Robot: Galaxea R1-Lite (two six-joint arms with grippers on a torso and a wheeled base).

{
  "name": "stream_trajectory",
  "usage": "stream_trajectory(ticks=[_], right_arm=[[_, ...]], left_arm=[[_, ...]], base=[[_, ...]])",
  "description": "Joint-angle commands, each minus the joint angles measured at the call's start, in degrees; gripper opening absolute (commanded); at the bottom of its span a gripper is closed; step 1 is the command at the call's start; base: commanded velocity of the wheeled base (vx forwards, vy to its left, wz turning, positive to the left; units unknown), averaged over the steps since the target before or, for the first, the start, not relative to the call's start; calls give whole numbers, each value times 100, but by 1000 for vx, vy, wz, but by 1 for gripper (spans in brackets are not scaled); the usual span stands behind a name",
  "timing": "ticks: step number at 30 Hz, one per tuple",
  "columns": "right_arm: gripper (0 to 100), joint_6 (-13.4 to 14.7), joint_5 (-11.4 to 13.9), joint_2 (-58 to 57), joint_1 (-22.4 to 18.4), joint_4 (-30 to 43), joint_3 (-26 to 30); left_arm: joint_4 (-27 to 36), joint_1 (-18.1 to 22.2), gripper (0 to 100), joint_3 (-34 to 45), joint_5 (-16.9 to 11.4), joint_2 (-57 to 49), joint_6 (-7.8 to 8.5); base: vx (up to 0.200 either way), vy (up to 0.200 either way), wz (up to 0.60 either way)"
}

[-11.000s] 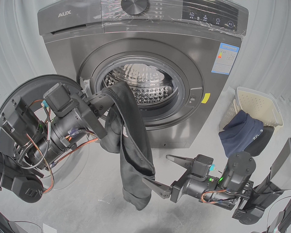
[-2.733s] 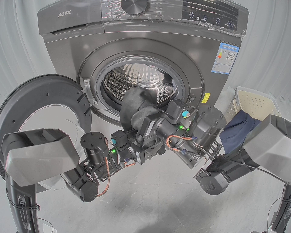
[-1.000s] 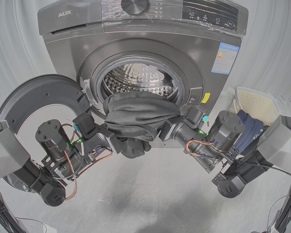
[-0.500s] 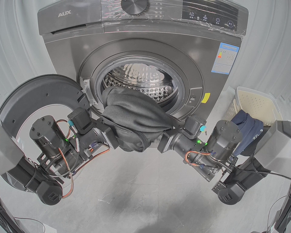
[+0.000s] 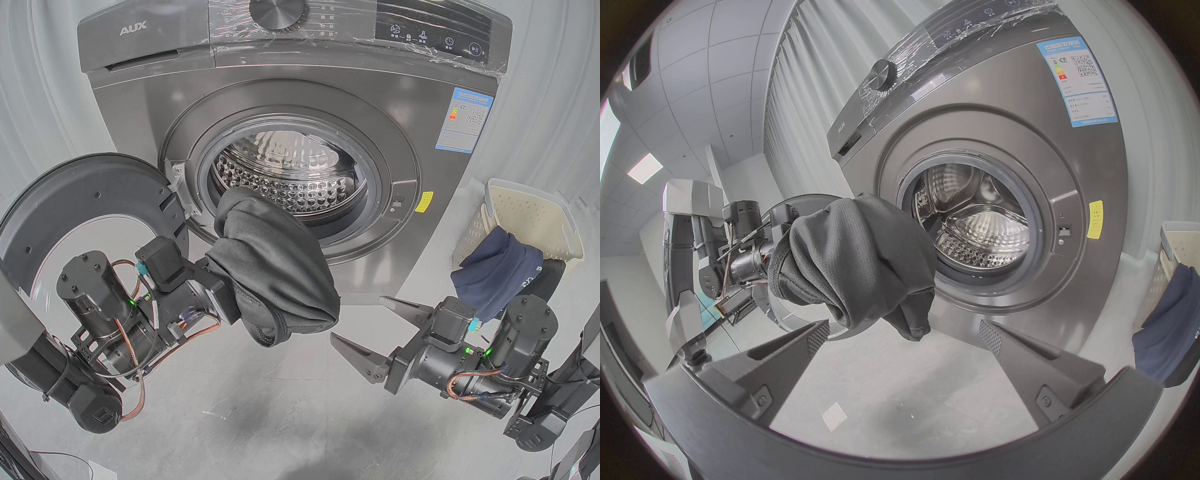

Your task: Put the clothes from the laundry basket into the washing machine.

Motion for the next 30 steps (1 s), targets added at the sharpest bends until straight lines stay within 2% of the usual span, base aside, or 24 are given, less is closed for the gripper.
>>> stream_trajectory(ticks=[1, 4, 7, 9, 11, 17, 18, 21, 26, 30], right_arm=[[100, -29, 21, -277, -77, 1, 324], [100, -38, 21, -242, -165, 18, 631], [100, -38, 12, -224, -288, 27, 588], [100, -29, -5, -224, -376, 36, 526], [100, -29, -23, -224, -473, 36, 500], [100, -11, -40, -145, -702, 27, 491], [100, -3, -49, -127, -728, 18, 500], [100, 6, -58, -101, -728, 9, 482], [100, 15, -58, -83, -719, 1, 429], [100, 15, -58, -75, -710, 1, 429]], left_arm=[[-4, 4, 0, 144, 6, 24, 8], [5, 48, 0, 214, 6, 7, 8], [-4, 40, 0, 320, 6, 33, 34], [5, 22, 0, 408, 6, 51, 219], [5, 13, 0, 416, 6, 95, 307], [5, -22, 0, 522, 6, 112, 342], [5, -31, 0, 566, 14, 130, 447], [5, -13, 0, 583, 23, 279, 597], [5, -13, 0, 575, 14, 323, 606], [5, -31, 0, 592, 14, 358, 623]], base=[[0, 0, 0], [0, 0, 0], [0, 0, 0], [0, 0, 0], [0, 0, 0], [0, 0, 0], [0, 0, 0], [0, 0, 0], [0, 0, 0], [200, 0, 0]])
